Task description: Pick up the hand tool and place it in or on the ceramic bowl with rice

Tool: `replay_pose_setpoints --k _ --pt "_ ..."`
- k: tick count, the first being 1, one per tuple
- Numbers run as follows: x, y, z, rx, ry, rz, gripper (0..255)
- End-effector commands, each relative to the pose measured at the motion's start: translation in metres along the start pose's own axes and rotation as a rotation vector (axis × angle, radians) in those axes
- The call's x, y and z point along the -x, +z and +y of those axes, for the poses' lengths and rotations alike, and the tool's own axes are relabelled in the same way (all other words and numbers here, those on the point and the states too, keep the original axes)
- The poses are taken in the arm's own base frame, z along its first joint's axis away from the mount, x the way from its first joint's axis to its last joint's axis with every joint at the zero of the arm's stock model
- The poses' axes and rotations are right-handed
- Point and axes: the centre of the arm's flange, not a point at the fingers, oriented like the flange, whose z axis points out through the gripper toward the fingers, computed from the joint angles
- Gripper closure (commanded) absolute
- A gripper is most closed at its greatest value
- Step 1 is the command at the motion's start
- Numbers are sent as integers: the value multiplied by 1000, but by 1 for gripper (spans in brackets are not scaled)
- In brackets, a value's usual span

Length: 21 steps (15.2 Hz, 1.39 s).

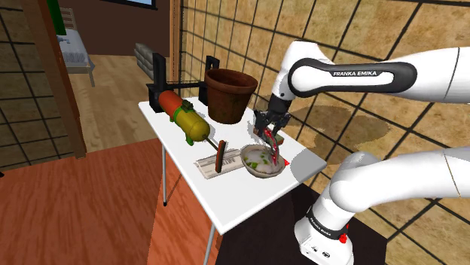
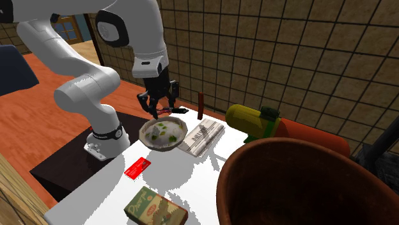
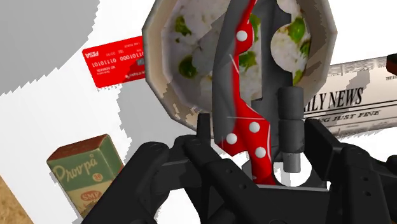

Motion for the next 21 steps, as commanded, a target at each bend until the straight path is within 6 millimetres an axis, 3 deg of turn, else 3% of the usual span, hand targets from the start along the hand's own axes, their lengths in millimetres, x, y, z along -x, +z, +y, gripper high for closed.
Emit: replay_pose_setpoints --k 1,15,21 --pt "25 1 7 1 0 -1 255" --pt "26 75 11 1 0 -1 255" --pt "26 75 11 1 0 -1 255"
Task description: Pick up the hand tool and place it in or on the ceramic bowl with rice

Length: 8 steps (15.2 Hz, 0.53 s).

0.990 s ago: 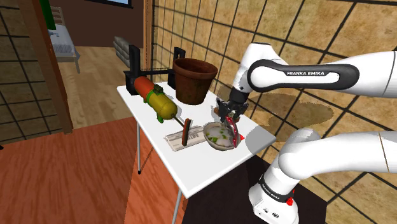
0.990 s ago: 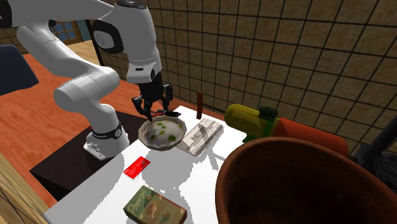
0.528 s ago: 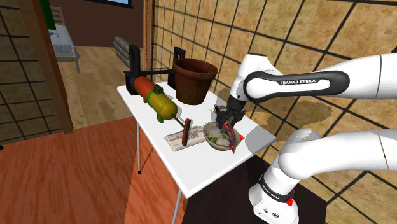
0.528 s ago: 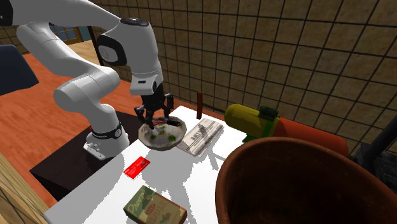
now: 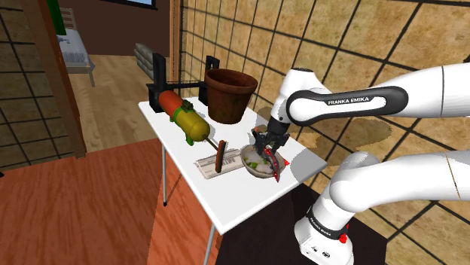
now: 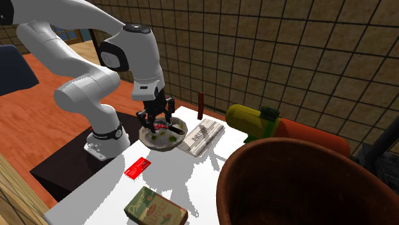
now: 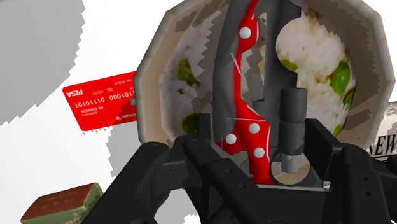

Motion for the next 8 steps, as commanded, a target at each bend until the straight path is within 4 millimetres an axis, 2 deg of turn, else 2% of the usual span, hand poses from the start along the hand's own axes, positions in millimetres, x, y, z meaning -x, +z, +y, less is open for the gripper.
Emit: replay_pose_setpoints --k 1,2,7,8 --pt "0 0 0 0 0 0 255" --pt "0 0 0 0 0 0 0" --pt "0 0 0 0 0 0 0" --pt "0 -13 0 0 0 0 0"
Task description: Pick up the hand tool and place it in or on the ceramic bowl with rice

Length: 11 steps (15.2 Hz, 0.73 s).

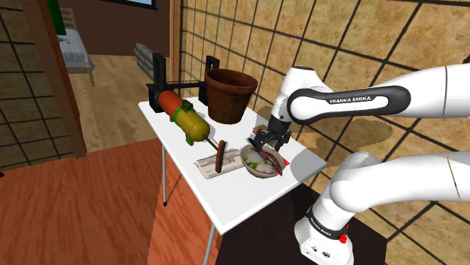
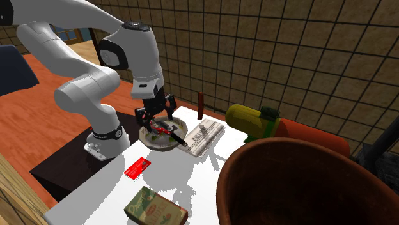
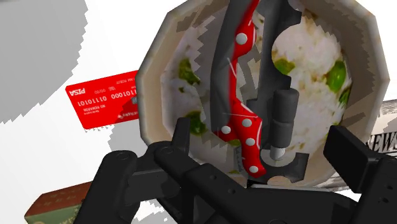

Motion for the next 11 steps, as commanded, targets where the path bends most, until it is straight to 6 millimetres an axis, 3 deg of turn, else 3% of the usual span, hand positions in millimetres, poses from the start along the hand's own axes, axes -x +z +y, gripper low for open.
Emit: replay_pose_setpoints --k 1,3,11 --pt "-1 -21 0 0 0 -1 0" --pt "-1 -44 0 0 0 -1 0" --pt "-1 -44 0 0 0 -1 0"
